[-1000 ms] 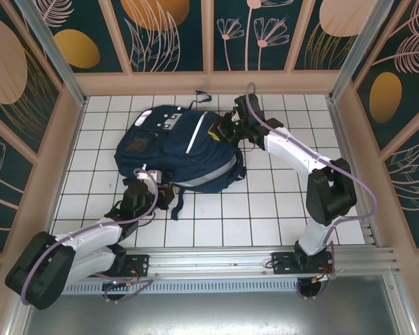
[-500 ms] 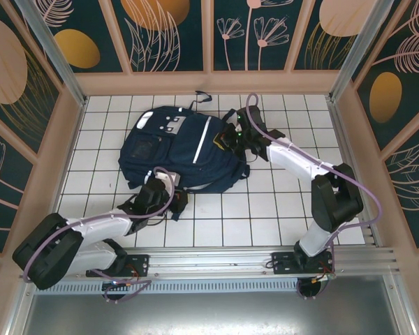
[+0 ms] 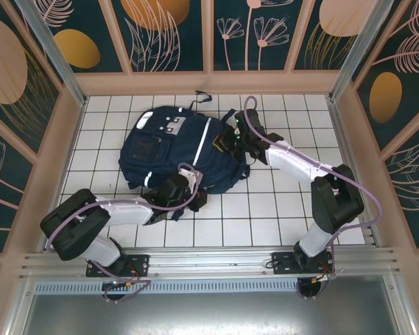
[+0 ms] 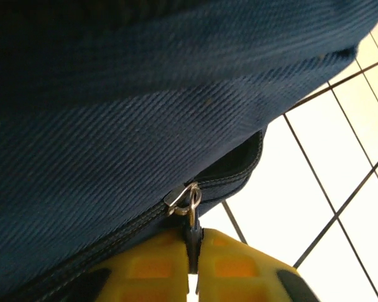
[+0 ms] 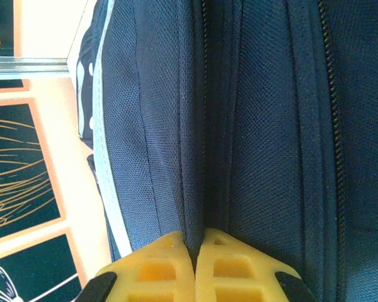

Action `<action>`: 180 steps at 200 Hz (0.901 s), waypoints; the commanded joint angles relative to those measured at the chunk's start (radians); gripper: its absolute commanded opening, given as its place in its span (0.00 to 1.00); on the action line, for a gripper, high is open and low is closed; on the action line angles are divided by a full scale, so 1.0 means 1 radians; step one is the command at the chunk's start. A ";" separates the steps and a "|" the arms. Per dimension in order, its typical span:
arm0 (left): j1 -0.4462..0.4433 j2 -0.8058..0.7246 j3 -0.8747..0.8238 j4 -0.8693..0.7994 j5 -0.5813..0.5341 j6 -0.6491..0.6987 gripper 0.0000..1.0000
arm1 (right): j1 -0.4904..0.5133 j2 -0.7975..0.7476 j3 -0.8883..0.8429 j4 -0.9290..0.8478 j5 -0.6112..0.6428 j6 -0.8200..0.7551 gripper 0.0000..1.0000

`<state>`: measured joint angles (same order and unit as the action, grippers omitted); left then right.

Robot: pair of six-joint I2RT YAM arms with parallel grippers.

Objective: Pack the student bag

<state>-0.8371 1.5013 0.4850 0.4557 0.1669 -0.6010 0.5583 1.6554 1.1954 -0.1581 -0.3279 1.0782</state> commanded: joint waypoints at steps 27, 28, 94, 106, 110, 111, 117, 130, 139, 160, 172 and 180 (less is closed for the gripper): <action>-0.012 -0.037 -0.001 0.034 -0.042 0.001 0.00 | 0.003 -0.133 -0.023 -0.129 0.190 -0.115 0.52; -0.011 -0.038 -0.002 0.033 -0.043 0.001 0.00 | 0.002 -0.135 -0.023 -0.134 0.195 -0.118 0.55; -0.011 -0.079 -0.050 0.038 -0.050 -0.004 0.00 | -0.143 -0.266 -0.242 -0.115 0.229 -0.227 0.58; -0.011 -0.090 -0.054 0.031 -0.056 -0.002 0.00 | -0.167 -0.251 -0.291 -0.070 0.177 -0.229 0.48; -0.011 -0.093 -0.055 0.028 -0.058 0.000 0.00 | -0.174 -0.241 -0.306 -0.049 0.149 -0.233 0.47; -0.011 -0.094 -0.055 0.028 -0.057 0.000 0.00 | -0.174 -0.238 -0.309 -0.043 0.143 -0.235 0.46; -0.011 -0.097 -0.058 0.026 -0.059 0.002 0.00 | -0.181 -0.219 -0.323 -0.025 0.110 -0.237 0.46; -0.011 -0.097 -0.054 0.023 -0.060 0.004 0.00 | -0.186 -0.181 -0.355 0.018 0.057 -0.234 0.45; -0.011 -0.097 -0.053 0.023 -0.058 0.007 0.00 | -0.186 -0.161 -0.382 0.071 0.017 -0.228 0.45; -0.011 -0.098 -0.051 0.024 -0.054 0.008 0.00 | -0.182 -0.124 -0.414 0.160 -0.039 -0.216 0.46; -0.011 -0.100 -0.054 0.020 -0.055 0.013 0.00 | -0.177 -0.105 -0.416 0.176 -0.037 -0.222 0.46; -0.011 -0.104 -0.058 0.018 -0.057 0.015 0.00 | -0.176 -0.091 -0.418 0.182 -0.037 -0.228 0.47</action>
<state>-0.8440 1.4235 0.4351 0.4667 0.1223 -0.6025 0.3740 1.5364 0.7856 -0.0906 -0.2974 0.8692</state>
